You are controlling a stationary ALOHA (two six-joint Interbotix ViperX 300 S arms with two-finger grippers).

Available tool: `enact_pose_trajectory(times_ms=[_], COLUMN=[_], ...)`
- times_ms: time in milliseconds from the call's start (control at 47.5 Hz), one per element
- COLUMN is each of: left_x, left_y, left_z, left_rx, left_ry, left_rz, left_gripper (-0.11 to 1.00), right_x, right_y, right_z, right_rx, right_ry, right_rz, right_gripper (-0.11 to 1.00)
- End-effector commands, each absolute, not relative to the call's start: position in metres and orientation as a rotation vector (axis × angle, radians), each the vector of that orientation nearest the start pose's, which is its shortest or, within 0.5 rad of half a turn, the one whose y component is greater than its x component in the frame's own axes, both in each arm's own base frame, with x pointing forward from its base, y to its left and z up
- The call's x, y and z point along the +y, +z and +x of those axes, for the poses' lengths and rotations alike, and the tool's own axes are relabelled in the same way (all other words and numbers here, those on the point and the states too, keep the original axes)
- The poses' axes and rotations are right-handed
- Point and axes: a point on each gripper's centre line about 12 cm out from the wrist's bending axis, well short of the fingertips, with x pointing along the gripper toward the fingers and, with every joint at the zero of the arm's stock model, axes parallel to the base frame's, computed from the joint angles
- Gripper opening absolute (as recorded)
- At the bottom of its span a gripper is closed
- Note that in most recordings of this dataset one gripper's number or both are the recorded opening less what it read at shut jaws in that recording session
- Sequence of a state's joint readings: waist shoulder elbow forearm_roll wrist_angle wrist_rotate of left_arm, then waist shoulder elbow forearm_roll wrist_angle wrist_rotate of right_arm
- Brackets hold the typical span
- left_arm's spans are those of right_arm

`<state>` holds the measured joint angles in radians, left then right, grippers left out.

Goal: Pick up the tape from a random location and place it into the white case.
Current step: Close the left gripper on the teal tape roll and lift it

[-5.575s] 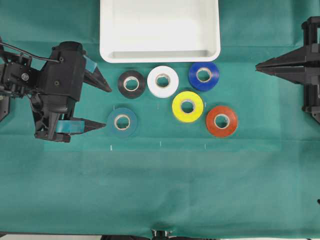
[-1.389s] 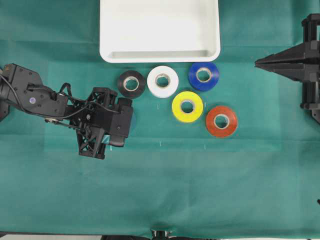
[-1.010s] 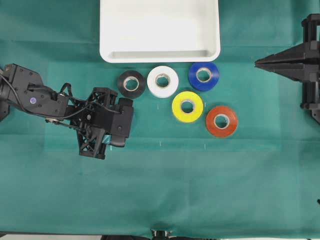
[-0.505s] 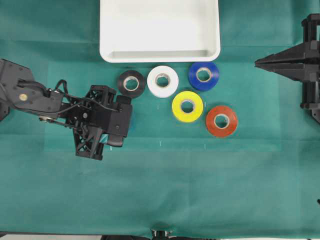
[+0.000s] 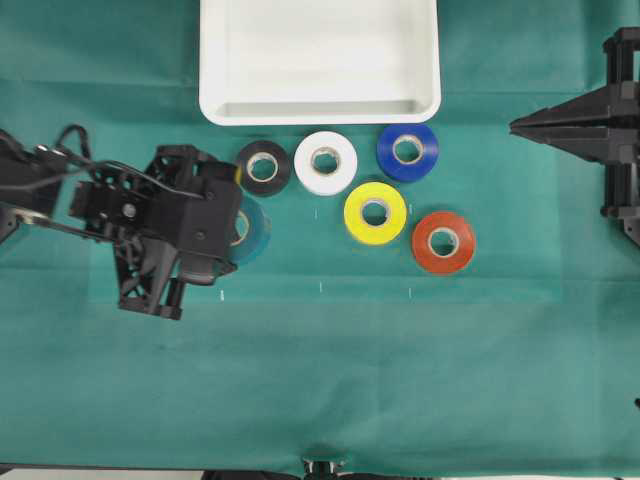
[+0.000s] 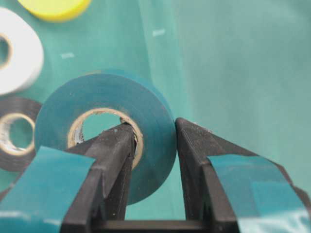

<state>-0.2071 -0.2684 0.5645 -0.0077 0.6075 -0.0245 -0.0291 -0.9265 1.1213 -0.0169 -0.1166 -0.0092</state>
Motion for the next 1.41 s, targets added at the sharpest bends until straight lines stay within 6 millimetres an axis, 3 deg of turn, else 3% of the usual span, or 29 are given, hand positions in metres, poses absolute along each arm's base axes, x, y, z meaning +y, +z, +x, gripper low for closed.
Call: enact_pose_trajectory(times_ms=[0,168,442,1389], left_x=[-0.069,-0.066,-0.064,-0.062], left_y=[0.286,0.320,0.349,0.348], left_z=[0.327,0.320,0.316,0.316], left_rx=[0.844,0.814,0.829,0.842], left_ry=[-0.185,-0.184,-0.180,-0.171], left_rz=[0.064,0.060,0.065,0.065], left_gripper=[0.24,0.23,0.23,0.23], right_x=[-0.006,-0.006,-0.006,-0.006], right_y=[0.298,0.298,0.299,0.298], right_z=[0.211,0.211,0.211,0.211], right_rx=[0.053,0.053,0.051,0.053], right_ry=[-0.028,-0.028,-0.028,-0.028], right_rz=[-0.028,-0.028,-0.027,-0.027], right_gripper=[0.00,0.00,0.00,0.00])
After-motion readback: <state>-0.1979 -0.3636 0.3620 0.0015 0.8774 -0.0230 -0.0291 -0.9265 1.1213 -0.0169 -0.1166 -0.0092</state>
